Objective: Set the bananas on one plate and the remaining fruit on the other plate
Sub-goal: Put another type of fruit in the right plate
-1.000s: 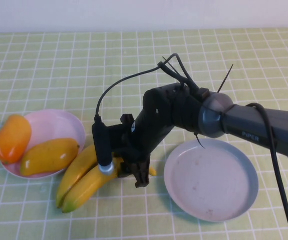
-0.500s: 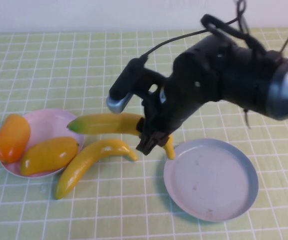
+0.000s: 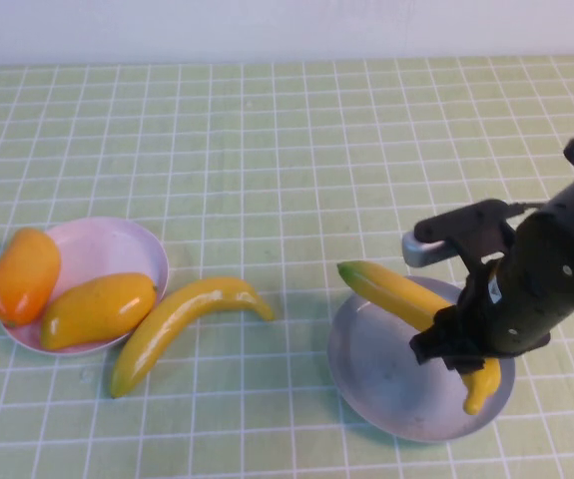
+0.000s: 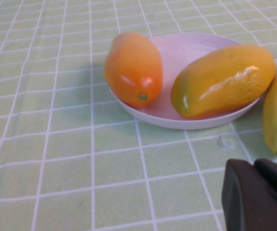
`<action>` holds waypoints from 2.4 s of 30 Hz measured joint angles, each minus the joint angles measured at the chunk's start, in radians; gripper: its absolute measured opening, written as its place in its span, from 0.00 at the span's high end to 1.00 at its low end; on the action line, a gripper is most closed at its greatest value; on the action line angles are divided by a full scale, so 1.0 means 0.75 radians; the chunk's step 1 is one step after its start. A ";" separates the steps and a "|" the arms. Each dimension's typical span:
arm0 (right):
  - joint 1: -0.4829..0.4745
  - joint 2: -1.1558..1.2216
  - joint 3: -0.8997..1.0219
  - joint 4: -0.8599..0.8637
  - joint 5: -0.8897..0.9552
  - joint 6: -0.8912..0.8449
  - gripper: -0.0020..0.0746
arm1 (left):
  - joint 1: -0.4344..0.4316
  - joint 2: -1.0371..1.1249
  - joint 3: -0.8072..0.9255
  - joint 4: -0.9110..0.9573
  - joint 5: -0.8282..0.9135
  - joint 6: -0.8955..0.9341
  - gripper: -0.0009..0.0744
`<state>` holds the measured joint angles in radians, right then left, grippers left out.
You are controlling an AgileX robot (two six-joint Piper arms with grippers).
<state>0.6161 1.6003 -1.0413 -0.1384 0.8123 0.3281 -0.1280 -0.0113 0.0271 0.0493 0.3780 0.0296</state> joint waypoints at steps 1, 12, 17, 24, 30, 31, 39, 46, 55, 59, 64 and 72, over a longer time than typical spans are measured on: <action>-0.017 0.000 0.034 0.000 -0.024 0.014 0.57 | 0.000 0.000 0.000 0.000 0.000 0.000 0.98; -0.102 -0.003 0.168 0.005 -0.122 0.038 0.57 | 0.000 0.000 0.000 0.000 0.000 0.000 0.98; -0.102 -0.003 0.170 0.026 -0.176 0.038 0.57 | 0.000 0.000 0.000 0.000 0.000 0.000 0.98; -0.102 -0.003 0.167 0.041 -0.218 0.038 0.36 | 0.000 0.000 0.000 0.005 0.000 0.000 0.98; -0.097 -0.003 0.097 0.036 -0.095 -0.030 0.33 | 0.000 0.000 0.000 0.005 0.000 0.000 0.98; -0.089 -0.003 0.068 0.036 -0.073 -0.092 0.33 | 0.000 0.000 0.000 0.005 0.000 0.000 0.98; 0.020 0.051 -0.224 0.218 -0.131 -1.017 0.34 | 0.000 0.000 0.000 0.005 0.000 0.000 0.98; 0.085 0.319 -0.498 0.690 -0.177 -1.974 0.34 | 0.000 0.000 0.000 0.005 0.000 0.000 0.98; 0.140 0.689 -0.951 0.809 0.016 -2.216 0.34 | 0.000 0.000 0.000 0.005 0.000 0.000 0.98; 0.140 0.817 -1.122 0.809 0.089 -2.221 0.34 | 0.000 0.000 0.000 0.005 0.000 0.000 0.98; 0.140 0.897 -1.219 0.784 0.105 -2.221 0.34 | 0.000 0.000 0.000 0.005 0.000 0.000 0.98; 0.140 0.961 -1.237 0.717 0.093 -2.223 0.34 | 0.000 0.000 0.000 0.005 0.000 0.000 0.98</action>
<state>0.7207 2.3207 -1.9691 0.3997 0.8824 -1.3389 -0.1280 -0.0113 0.0271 0.0530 0.3780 0.0296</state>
